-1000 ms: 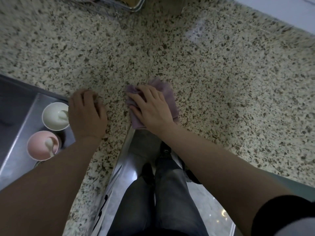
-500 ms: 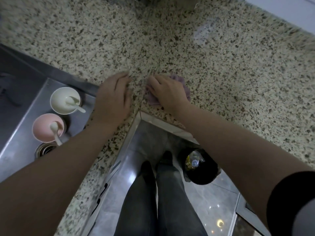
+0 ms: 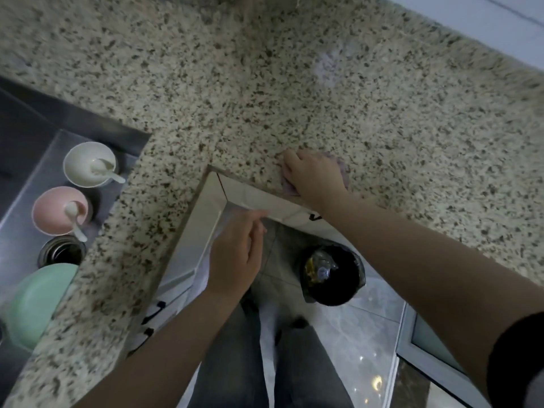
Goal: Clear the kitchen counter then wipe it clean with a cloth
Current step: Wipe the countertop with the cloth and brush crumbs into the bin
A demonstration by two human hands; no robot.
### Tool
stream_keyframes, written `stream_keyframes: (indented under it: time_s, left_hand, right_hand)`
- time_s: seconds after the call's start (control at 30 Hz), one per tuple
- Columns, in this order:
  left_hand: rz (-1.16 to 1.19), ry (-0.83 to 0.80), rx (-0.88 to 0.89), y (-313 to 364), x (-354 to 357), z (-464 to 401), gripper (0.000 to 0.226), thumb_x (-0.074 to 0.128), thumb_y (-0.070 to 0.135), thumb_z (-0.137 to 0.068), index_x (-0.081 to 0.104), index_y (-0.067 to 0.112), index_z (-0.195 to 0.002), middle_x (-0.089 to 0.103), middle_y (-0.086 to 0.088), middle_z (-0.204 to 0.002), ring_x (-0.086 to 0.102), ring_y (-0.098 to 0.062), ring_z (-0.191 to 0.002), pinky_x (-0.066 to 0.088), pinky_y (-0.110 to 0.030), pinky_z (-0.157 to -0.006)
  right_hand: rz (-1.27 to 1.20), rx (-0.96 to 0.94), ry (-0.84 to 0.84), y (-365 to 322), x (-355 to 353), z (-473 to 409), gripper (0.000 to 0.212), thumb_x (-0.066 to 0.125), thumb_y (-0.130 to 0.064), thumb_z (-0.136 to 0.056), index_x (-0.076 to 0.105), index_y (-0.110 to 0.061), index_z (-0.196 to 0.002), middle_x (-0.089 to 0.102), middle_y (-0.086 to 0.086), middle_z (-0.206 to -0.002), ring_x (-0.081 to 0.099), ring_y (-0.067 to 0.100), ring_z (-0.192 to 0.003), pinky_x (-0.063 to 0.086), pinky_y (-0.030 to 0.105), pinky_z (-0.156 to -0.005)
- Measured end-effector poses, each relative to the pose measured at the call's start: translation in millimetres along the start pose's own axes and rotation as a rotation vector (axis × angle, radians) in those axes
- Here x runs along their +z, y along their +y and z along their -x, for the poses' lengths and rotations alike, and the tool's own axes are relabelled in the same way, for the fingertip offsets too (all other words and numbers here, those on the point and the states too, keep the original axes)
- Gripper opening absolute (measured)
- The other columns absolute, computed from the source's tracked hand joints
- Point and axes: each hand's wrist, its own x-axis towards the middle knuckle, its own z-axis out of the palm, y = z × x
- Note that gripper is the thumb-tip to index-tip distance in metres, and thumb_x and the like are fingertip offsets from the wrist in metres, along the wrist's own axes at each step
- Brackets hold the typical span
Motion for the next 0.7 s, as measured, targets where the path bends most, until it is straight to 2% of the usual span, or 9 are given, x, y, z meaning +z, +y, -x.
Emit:
stream_keyframes:
  time_s: [0.13, 0.23, 0.37, 0.47, 0.53, 0.6, 0.7]
  left_hand:
    - [0.027, -0.109, -0.021, 27, 30, 24, 0.028, 0.036, 0.032, -0.105, 0.056, 0.027, -0.124, 0.061, 0.015, -0.093, 0.055, 0.003, -0.077, 0.036, -0.001, -0.066]
    - [0.037, -0.168, -0.052, 43, 53, 38, 0.029, 0.038, 0.031, -0.104, 0.056, 0.026, -0.126, 0.062, 0.014, -0.092, 0.056, 0.0, -0.072, 0.037, -0.007, -0.062]
    - [0.066, -0.171, -0.103, 71, 87, 60, 0.027, 0.039, 0.024, -0.105, 0.055, 0.026, -0.127, 0.062, 0.012, -0.086, 0.06, -0.006, -0.077, 0.048, -0.023, -0.064]
    - [0.078, -0.128, -0.112, 85, 109, 78, 0.029, 0.036, 0.029, -0.104, 0.054, 0.031, -0.127, 0.061, 0.016, -0.085, 0.06, -0.004, -0.078, 0.049, -0.024, -0.062]
    - [0.101, -0.095, -0.158, 94, 124, 94, 0.03, 0.035, 0.033, -0.103, 0.053, 0.035, -0.127, 0.062, 0.017, -0.086, 0.061, -0.002, -0.079, 0.048, -0.024, -0.063]
    - [0.13, -0.058, -0.239, 104, 139, 114, 0.028, 0.036, 0.032, -0.104, 0.052, 0.037, -0.127, 0.063, 0.015, -0.087, 0.063, -0.005, -0.081, 0.054, -0.031, -0.068]
    - [0.153, -0.056, -0.288, 119, 157, 140, 0.028, 0.036, 0.032, -0.104, 0.051, 0.035, -0.127, 0.064, 0.014, -0.085, 0.064, -0.007, -0.079, 0.057, -0.038, -0.069]
  right_hand:
    - [0.05, 0.06, -0.003, 19, 3, 37, 0.031, 0.045, -0.028, -0.1, 0.055, -0.004, -0.117, 0.063, 0.012, -0.096, 0.065, 0.031, -0.073, 0.032, 0.031, -0.047]
    - [0.098, 0.078, -0.045, 30, 5, 64, 0.031, 0.039, -0.03, -0.101, 0.053, -0.006, -0.114, 0.062, 0.011, -0.1, 0.065, 0.03, -0.08, 0.032, 0.031, -0.05]
    - [0.13, 0.22, 0.02, 50, -1, 109, 0.023, 0.071, -0.033, -0.084, 0.064, -0.011, -0.085, 0.066, 0.004, -0.069, 0.066, 0.023, -0.055, 0.025, 0.023, -0.045]
    - [0.032, 0.207, -0.017, 66, 7, 129, 0.023, 0.055, -0.03, -0.095, 0.059, -0.01, -0.104, 0.068, 0.009, -0.087, 0.066, 0.028, -0.071, 0.029, 0.03, -0.051]
    - [0.009, 0.239, -0.01, 77, 14, 144, 0.022, 0.048, -0.028, -0.098, 0.055, -0.01, -0.108, 0.067, 0.01, -0.091, 0.063, 0.028, -0.073, 0.025, 0.03, -0.051]
    - [0.055, 0.244, 0.019, 88, 15, 165, 0.022, 0.047, -0.027, -0.099, 0.055, -0.009, -0.109, 0.067, 0.009, -0.094, 0.065, 0.028, -0.075, 0.023, 0.029, -0.051]
    - [0.117, 0.242, 0.004, 108, 17, 200, 0.024, 0.045, -0.026, -0.1, 0.054, -0.008, -0.114, 0.066, 0.011, -0.097, 0.067, 0.029, -0.08, 0.034, 0.033, -0.055]
